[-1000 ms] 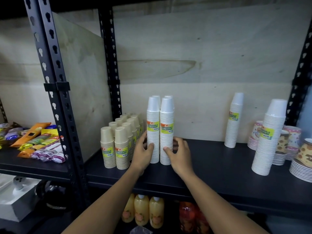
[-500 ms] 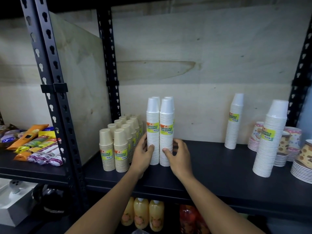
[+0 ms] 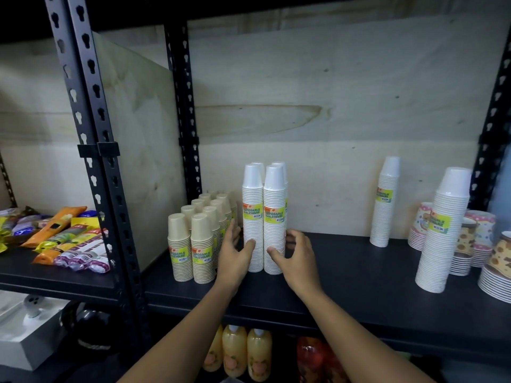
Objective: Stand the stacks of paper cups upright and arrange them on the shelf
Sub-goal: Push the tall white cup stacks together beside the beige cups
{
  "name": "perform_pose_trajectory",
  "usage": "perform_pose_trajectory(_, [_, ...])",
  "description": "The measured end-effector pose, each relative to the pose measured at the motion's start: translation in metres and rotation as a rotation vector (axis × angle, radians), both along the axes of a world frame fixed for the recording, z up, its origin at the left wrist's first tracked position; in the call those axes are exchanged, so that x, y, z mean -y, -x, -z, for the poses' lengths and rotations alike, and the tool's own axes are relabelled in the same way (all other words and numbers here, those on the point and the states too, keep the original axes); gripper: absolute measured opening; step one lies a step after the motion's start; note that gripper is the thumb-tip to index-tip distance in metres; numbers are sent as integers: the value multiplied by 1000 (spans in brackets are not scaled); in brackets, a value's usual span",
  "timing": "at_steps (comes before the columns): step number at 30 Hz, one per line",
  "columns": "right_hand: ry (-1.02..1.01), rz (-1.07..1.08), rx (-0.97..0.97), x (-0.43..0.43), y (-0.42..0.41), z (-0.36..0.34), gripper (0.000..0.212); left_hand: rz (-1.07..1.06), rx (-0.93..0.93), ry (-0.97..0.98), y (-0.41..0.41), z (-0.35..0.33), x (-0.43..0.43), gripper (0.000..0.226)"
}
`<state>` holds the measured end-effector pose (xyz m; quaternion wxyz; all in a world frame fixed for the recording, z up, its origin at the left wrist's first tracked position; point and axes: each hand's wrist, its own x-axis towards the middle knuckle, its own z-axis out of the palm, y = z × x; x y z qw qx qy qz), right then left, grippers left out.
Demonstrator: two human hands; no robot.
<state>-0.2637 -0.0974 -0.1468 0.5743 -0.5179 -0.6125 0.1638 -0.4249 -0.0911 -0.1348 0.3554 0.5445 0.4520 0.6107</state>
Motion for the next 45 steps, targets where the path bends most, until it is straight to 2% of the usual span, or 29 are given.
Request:
perform_pose_trajectory(4, [-18,33,13,10,-10,-11,52,-86,9,-45,-4,-11,13,74])
perform_pose_trajectory(7, [-45,40,25,21,-21,-23,33,-222,23,-128,-12,-24,29,50])
perform_pose_trajectory(9, [-55,47,25,29,-30,-31,27,-237,30,-181,-20,-32,39,38])
perform_pose_trajectory(15, [-84,94,45,56,-58,-51,25,-107,-44,-217,-53,-47,60,31])
perform_pose_trajectory(21, [-130,142,11,86,-99,-62,23,142,-211,-181,-104,-57,68,29])
perform_pose_trajectory(29, [-207,449,-42,121,-188,-52,21,279,-222,-60,-198,-51,53,34])
perform_pose_trajectory(35, [-163,603,-21,125,-243,-50,38,257,-246,-3,-255,-46,21,47])
perform_pose_trajectory(41, [-58,633,-28,97,-266,-36,64,254,-232,70,-294,-44,-28,61])
perform_pose_trajectory(45, [-85,641,-72,70,-271,-29,83,257,-271,65,-317,-34,-65,68])
